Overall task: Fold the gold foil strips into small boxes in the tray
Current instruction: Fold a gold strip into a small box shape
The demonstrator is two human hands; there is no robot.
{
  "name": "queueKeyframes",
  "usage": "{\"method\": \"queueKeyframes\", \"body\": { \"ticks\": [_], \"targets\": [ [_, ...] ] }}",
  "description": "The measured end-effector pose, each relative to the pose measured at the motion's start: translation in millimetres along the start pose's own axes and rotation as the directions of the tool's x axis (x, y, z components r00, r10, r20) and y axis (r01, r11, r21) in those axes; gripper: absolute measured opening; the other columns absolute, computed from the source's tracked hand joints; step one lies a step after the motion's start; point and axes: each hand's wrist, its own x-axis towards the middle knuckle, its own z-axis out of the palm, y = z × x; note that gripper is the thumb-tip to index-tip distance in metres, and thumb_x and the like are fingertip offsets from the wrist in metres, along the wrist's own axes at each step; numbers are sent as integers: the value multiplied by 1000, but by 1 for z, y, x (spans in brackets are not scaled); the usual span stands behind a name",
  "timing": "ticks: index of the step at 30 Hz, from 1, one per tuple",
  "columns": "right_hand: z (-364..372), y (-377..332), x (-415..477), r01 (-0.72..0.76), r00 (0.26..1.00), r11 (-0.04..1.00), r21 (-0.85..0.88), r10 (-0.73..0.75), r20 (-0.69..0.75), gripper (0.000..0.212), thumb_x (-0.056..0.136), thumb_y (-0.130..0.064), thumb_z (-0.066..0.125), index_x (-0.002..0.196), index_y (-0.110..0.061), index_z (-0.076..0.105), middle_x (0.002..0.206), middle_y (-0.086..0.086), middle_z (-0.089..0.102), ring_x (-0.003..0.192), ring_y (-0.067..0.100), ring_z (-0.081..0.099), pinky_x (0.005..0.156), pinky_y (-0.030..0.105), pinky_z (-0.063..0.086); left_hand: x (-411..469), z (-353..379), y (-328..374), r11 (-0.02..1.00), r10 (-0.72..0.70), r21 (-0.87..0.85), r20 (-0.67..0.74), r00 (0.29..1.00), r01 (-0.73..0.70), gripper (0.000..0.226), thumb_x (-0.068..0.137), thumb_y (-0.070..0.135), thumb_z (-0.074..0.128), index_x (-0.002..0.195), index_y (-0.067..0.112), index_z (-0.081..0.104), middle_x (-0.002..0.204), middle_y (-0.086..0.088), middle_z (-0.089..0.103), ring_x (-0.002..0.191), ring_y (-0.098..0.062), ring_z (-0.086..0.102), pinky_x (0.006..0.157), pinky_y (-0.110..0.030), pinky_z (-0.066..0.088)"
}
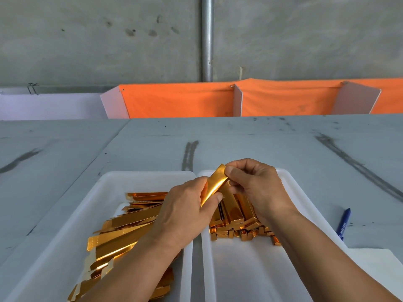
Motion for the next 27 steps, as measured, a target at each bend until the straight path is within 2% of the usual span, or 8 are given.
{"method": "queueKeyframes", "body": {
  "ticks": [3, 5, 9, 12, 14, 18, 23, 27],
  "targets": [
    [1, -1, -1, -27, 997, 999, 21, 26, 66, 10, 92, -24, 69, 101, -27, 74, 77, 2, 69, 67, 11, 67, 77, 30, 59, 2, -2, -1, 999, -22, -34, -10, 1000, 21, 27, 90, 55, 50, 101, 30, 52, 65, 17, 41, 57, -4, 50, 47, -9, 31],
    [4, 2, -2, -49, 986, 999, 13, 46, 160, 26, 93, -17, 68, 114, -32, 68, 71, 0, 65, 69, 13, 66, 79, 29, 60, 1, -5, -1, 996, -21, -90, 16, 1000, 23, 28, 89, 59, 49, 94, 32, 52, 63, 15, 44, 58, -3, 51, 49, -10, 32],
    [1, 1, 0, -79, 993, 997, -1, 79, 91, 35, 98, -9, 54, 123, -32, 64, 65, -5, 66, 64, 10, 66, 68, 22, 57, 7, -16, -12, 958, -179, -208, 103, 978, 198, 46, 91, 63, 38, 130, 41, 48, 112, 18, 56, 98, -1, 55, 78, -21, 42],
    [-6, 2, 4, -62, 998, 980, -189, 61, -11, 43, 100, -14, 47, 130, -42, 57, 63, -8, 65, 52, 5, 58, 53, 15, 51, 16, -28, -40, 929, -369, 13, -6, 930, 369, 35, 99, 34, 41, 134, 32, 49, 132, 6, 52, 107, -8, 48, 84, -24, 36],
    [-6, 4, 4, -39, 999, 927, -373, 40, -4, 50, 99, -20, 48, 141, -47, 45, 68, -9, 60, 54, 7, 55, 48, 13, 48, 16, -32, -57, 840, -520, 230, 84, 850, 491, 45, 94, 20, 44, 138, 27, 44, 136, -2, 44, 117, -20, 48, 88, -29, 39],
    [-1, 5, 3, -45, 997, 905, -424, 66, 36, 60, 100, -29, 53, 151, -45, 27, 113, -17, 61, 76, 14, 68, 46, 7, 45, 10, -26, -69, 765, -625, 422, 300, 721, 487, 50, 88, 18, 50, 137, 26, 42, 126, -3, 45, 113, -22, 50, 91, -31, 47],
    [-1, 7, 5, 8, 999, 840, -543, 16, 40, 57, 100, -27, 55, 150, -39, 31, 132, -11, 54, 87, 3, 57, 56, 5, 41, 10, -24, -72, 774, -563, 515, 294, 773, 368, 29, 87, 23, 62, 116, 26, 61, 101, 6, 59, 89, -12, 55, 77, -24, 48],
    [1, 5, 3, 45, 999, 831, -555, -25, 43, 50, 100, -28, 56, 145, -38, 37, 117, -16, 52, 81, -5, 53, 45, 5, 40, 12, -30, -65, 819, -496, 407, 147, 856, 405, 34, 79, 32, 72, 112, 29, 63, 92, 8, 55, 83, -11, 52, 61, -21, 38]
  ]
}}
